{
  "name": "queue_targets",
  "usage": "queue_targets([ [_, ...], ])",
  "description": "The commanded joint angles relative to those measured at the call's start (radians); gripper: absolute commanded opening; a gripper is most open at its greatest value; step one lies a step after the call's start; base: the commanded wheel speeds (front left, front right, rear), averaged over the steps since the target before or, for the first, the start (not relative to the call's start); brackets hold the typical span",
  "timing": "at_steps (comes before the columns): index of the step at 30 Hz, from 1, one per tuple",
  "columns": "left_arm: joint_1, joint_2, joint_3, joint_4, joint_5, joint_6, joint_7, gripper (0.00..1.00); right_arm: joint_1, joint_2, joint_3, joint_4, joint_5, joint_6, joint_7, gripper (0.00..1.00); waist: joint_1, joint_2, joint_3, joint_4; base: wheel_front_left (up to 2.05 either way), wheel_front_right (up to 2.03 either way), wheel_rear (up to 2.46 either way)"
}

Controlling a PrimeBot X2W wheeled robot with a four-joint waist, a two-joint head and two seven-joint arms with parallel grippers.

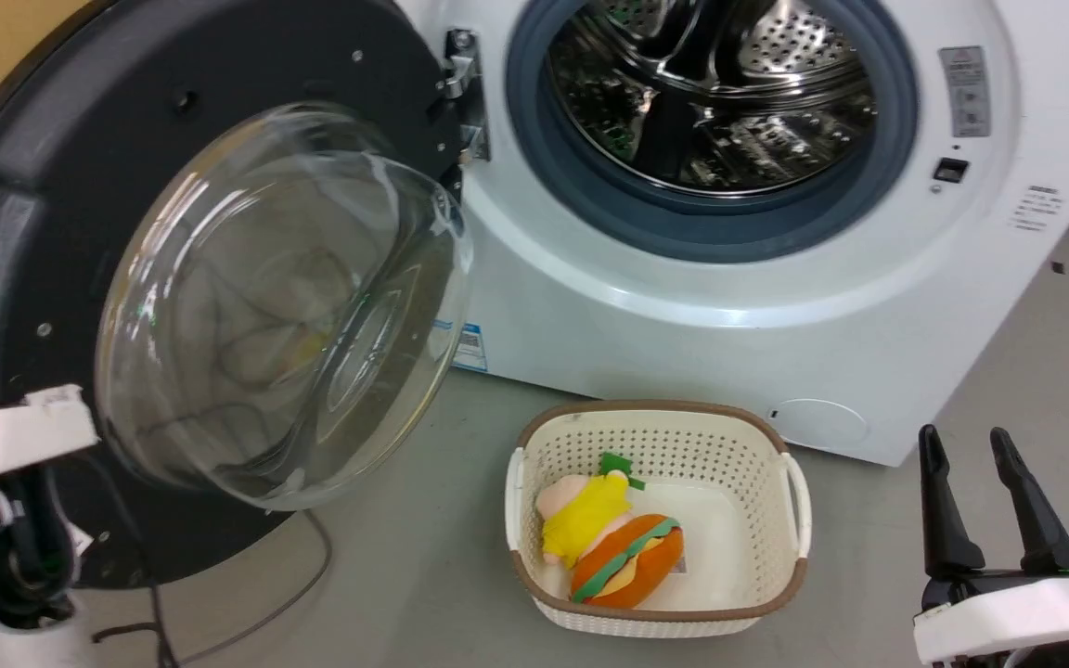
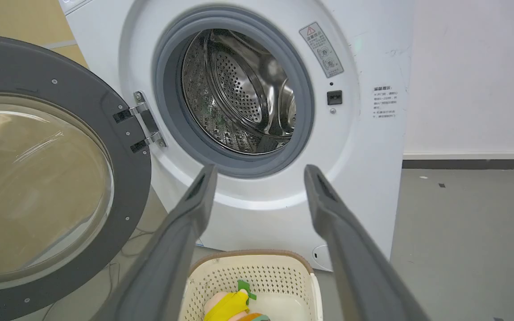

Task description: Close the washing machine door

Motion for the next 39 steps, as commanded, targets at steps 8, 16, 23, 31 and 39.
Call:
queue_targets([
  [8, -0.055, 0.101, 0.064, 0.094, -0.079, -0.015, -0.023, 0.0, -0.009, 0.003, -0.014, -0.005, 0.032, 0.0, -0.024, 1.0, 0.0, 0.0, 0.024, 0.054, 0.0, 0.0, 0.0],
  [16, -0.113, 0.237, 0.08, 0.252, -0.176, -0.023, 0.021, 0.0, -0.023, 0.003, -0.013, 0.003, 0.05, 0.001, -0.041, 1.0, 0.0, 0.0, 0.044, 0.093, 0.0, 0.0, 0.0],
  [23, -0.207, 0.284, 0.088, 0.405, -0.367, -0.027, 0.202, 0.0, -0.028, 0.004, -0.02, 0.008, 0.072, 0.001, -0.055, 1.0, 0.0, 0.0, 0.05, 0.124, 0.0, 0.0, 0.0],
  [31, -0.28, 0.318, 0.049, 0.556, -0.569, -0.036, 0.483, 0.0, -0.031, 0.004, -0.025, 0.017, 0.092, 0.001, -0.072, 1.0, 0.0, 0.0, 0.059, 0.159, 0.0, 0.0, 0.0],
  [39, -0.263, 0.354, -0.054, 0.591, -0.794, -0.05, 0.766, 0.0, -0.02, 0.004, -0.056, 0.014, 0.126, 0.001, -0.093, 1.0, 0.0, 0.0, 0.073, 0.2, 0.0, 0.0, 0.0],
])
